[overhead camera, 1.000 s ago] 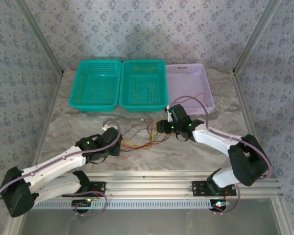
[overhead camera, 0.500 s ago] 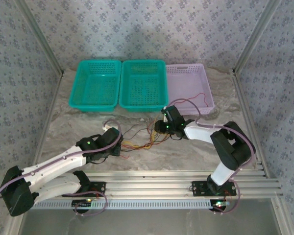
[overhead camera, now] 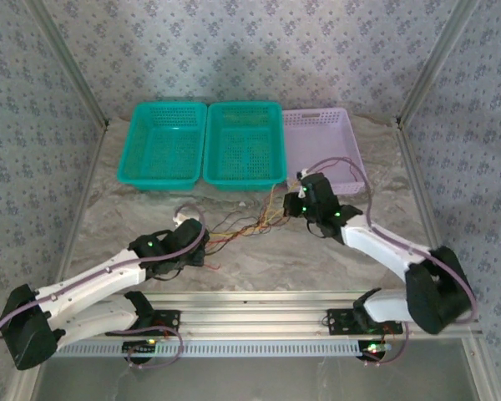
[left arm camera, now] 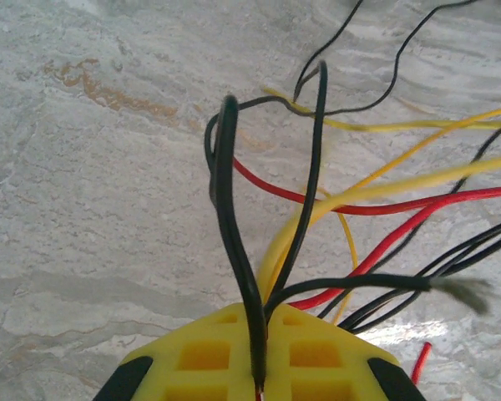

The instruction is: Untangle the cables

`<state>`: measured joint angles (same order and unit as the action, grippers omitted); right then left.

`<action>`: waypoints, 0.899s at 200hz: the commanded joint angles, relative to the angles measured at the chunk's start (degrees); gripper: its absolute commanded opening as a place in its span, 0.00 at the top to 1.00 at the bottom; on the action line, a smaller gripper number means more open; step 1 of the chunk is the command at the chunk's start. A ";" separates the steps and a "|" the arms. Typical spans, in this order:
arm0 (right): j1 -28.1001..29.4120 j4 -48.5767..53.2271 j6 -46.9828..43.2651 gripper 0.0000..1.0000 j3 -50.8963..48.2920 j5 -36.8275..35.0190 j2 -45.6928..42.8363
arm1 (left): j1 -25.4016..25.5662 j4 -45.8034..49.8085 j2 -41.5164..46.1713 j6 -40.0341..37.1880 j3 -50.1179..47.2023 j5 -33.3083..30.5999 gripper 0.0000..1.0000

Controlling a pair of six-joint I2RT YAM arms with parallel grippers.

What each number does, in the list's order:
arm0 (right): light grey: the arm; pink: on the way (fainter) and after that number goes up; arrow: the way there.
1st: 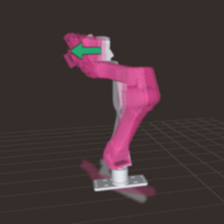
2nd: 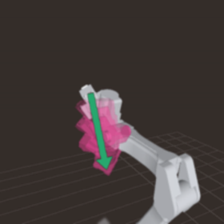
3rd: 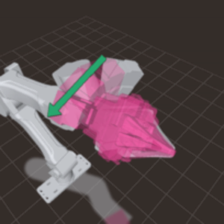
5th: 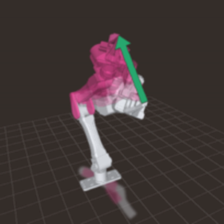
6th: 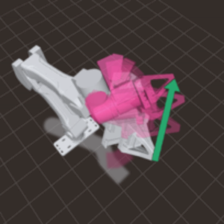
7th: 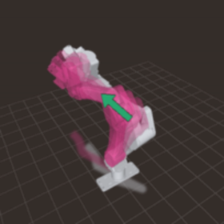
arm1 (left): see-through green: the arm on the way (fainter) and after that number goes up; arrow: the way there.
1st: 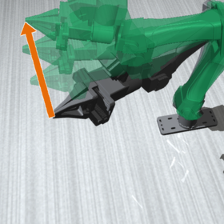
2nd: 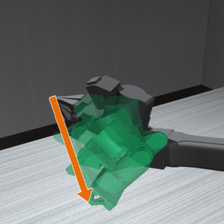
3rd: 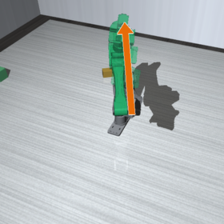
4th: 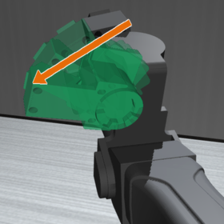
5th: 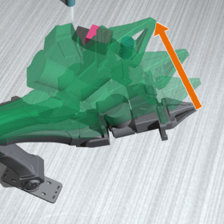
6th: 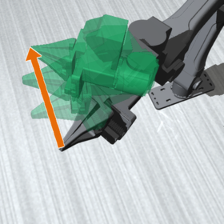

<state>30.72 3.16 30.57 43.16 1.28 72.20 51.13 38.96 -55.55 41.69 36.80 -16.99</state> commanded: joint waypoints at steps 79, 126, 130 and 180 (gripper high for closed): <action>-11.25 17.29 -4.19 1.00 1.59 -3.44 -22.73 | -1.70 13.99 1.76 5.21 3.80 -8.74 1.00; -16.37 22.35 -4.99 1.00 4.86 -6.90 -30.03 | -6.25 13.41 2.38 4.97 4.05 -8.10 1.00; -16.70 22.75 -4.91 1.00 5.34 -7.14 -30.54 | -6.66 13.37 2.38 4.89 4.07 -8.10 1.00; -19.46 26.29 -4.47 1.00 11.75 -10.19 -36.44 | -11.14 12.60 3.27 4.71 3.46 -9.61 1.00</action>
<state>12.34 26.22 26.50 50.02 -6.20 38.20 41.80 50.43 -53.58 46.15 39.07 -24.32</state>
